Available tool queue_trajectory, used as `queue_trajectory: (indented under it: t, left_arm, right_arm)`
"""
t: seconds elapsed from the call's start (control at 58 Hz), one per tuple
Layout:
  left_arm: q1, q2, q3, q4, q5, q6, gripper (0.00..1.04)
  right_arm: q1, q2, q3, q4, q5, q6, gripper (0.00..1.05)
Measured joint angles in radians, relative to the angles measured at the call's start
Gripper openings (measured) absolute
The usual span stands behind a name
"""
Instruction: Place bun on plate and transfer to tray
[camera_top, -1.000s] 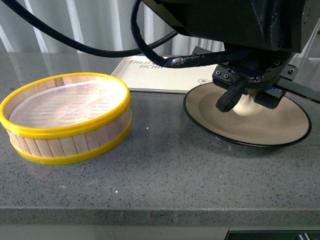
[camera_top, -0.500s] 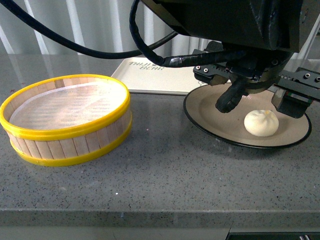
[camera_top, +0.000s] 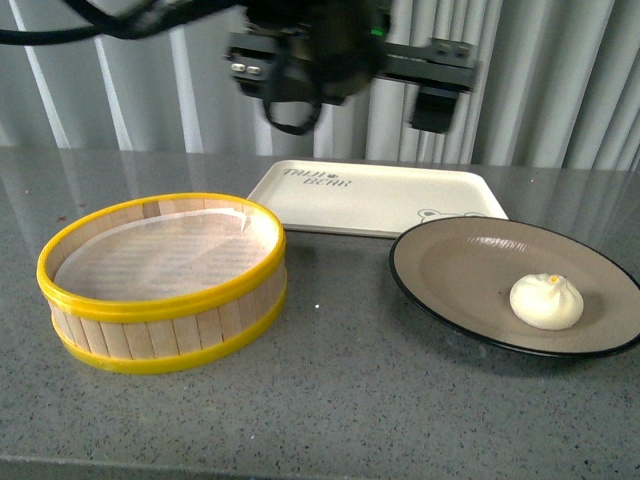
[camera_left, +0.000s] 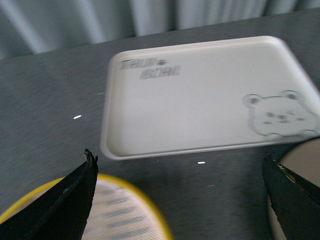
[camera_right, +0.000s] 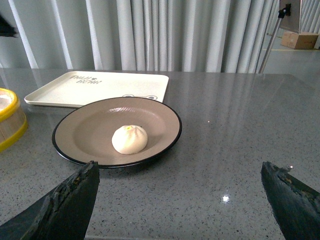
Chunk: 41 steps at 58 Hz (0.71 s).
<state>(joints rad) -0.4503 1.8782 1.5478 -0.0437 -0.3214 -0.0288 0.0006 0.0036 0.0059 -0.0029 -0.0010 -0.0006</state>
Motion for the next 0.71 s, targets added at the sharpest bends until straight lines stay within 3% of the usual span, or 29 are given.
queue_trajectory:
  t: [0.121,0.31,0.5,0.707]
  left_arm:
    - [0.105,-0.061,-0.046,-0.045,-0.032,-0.063,0.98]
    - [0.094,-0.063,-0.056,-0.043,-0.019,-0.079,0.98]
    - [0.131,-0.229,-0.481,0.603,0.041,0.006,0.66]
    - [0.24,-0.432,-0.85,0.814,0.09,0.014,0.3]
  right_arm:
    - [0.0,0.0,0.0,0.0,0.001,0.0,0.96]
    - [0.0,0.0,0.0,0.0,0.0,0.0,0.96]
    - [0.0,0.0,0.0,0.0,0.002,0.0,0.96]
    - [0.0,0.0,0.0,0.0,0.0,0.0,0.96]
